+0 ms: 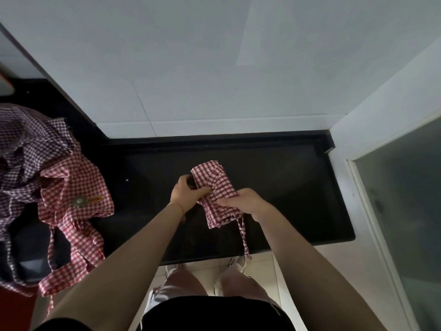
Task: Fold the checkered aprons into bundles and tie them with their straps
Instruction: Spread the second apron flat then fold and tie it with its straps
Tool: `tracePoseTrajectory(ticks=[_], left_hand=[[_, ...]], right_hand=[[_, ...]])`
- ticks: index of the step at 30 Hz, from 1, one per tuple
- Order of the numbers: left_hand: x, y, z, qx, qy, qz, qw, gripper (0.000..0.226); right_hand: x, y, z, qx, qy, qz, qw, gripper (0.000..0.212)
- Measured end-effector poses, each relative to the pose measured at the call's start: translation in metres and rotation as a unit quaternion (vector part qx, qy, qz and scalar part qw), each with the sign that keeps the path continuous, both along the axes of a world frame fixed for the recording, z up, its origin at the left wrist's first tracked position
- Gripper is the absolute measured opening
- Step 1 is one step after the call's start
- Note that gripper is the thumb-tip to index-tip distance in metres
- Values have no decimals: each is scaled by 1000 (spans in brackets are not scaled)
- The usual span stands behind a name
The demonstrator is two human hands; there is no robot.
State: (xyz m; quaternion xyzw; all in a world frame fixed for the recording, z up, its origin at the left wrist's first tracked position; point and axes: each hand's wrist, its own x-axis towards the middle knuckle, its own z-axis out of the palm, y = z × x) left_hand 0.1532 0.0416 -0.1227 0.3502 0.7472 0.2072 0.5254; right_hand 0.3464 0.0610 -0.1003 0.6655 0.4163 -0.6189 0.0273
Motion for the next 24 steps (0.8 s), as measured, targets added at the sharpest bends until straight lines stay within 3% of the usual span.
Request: tracePoseTrajectory(ticks=[1, 3, 5, 8, 11, 18, 22, 24], left_hand=[[-2, 2, 2, -27, -76, 31, 996, 91], [-1, 7, 15, -80, -265, 82, 957, 78], [2, 12, 33, -78, -370, 73, 923, 61], [16, 21, 59, -35, -379, 65, 922, 42], [31, 31, 77, -2, -379, 127, 917, 38], [57, 44, 124, 57, -500, 269, 821, 33], [69, 47, 139, 58, -491, 277, 824, 32], [70, 48, 140, 39, -443, 245, 861, 32]], right_hand=[[3, 3, 7, 7, 35, -13, 999, 58], [7, 10, 24, 23, 93, -31, 995, 60], [7, 19, 41, 46, 94, -19, 994, 61], [5, 30, 66, 98, 48, -8, 994, 55], [6, 37, 88, 148, 45, -24, 988, 47], [36, 54, 135, 134, 171, -66, 974, 52], [43, 61, 153, 129, 167, -45, 976, 57], [44, 64, 155, 172, 121, -40, 977, 60]])
